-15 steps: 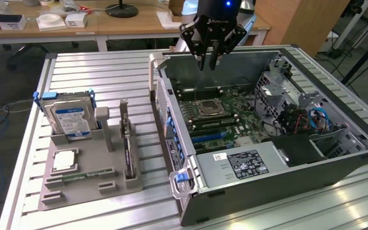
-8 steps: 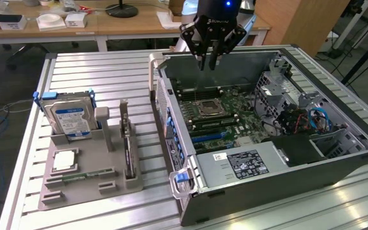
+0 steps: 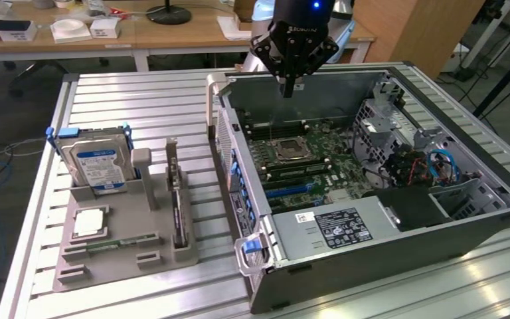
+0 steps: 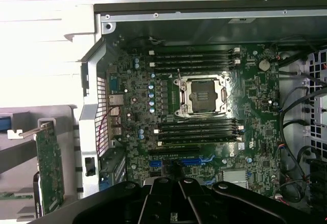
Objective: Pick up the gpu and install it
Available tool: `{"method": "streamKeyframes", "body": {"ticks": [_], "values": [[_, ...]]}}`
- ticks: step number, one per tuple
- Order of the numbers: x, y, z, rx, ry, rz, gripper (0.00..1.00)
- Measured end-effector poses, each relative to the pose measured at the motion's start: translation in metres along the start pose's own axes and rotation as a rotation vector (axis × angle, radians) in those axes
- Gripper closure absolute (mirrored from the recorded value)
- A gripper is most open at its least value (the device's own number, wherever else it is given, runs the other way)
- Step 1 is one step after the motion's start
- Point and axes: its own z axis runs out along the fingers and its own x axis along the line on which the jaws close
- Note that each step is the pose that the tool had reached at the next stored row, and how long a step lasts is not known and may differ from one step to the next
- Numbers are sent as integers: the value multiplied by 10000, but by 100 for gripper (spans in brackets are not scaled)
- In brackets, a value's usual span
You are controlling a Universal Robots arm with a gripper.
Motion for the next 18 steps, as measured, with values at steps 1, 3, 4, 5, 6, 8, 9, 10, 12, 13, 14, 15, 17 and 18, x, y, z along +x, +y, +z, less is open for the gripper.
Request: {"method": "streamKeyframes", "body": {"ticks": [1, 3, 4, 5, 6, 8, 9, 10, 12, 13, 14, 15, 17, 18], "values": [[0, 0, 0, 0, 0, 1, 89], [0, 0, 0, 0, -1, 10, 89], [0, 0, 0, 0, -1, 10, 89], [0, 0, 0, 0, -1, 11, 89], [0, 0, 0, 0, -3, 11, 89], [0, 0, 0, -1, -6, 10, 89], [0, 0, 0, -1, -8, 9, 89], [0, 0, 0, -1, -9, 10, 89], [0, 0, 0, -2, -13, 10, 89], [0, 0, 0, -2, -15, 10, 89], [0, 0, 0, -2, -16, 10, 89], [1, 0, 0, -2, -18, 10, 89], [16, -1, -1, -1, -18, 12, 89], [27, -2, -1, -1, -17, 10, 89]]}}
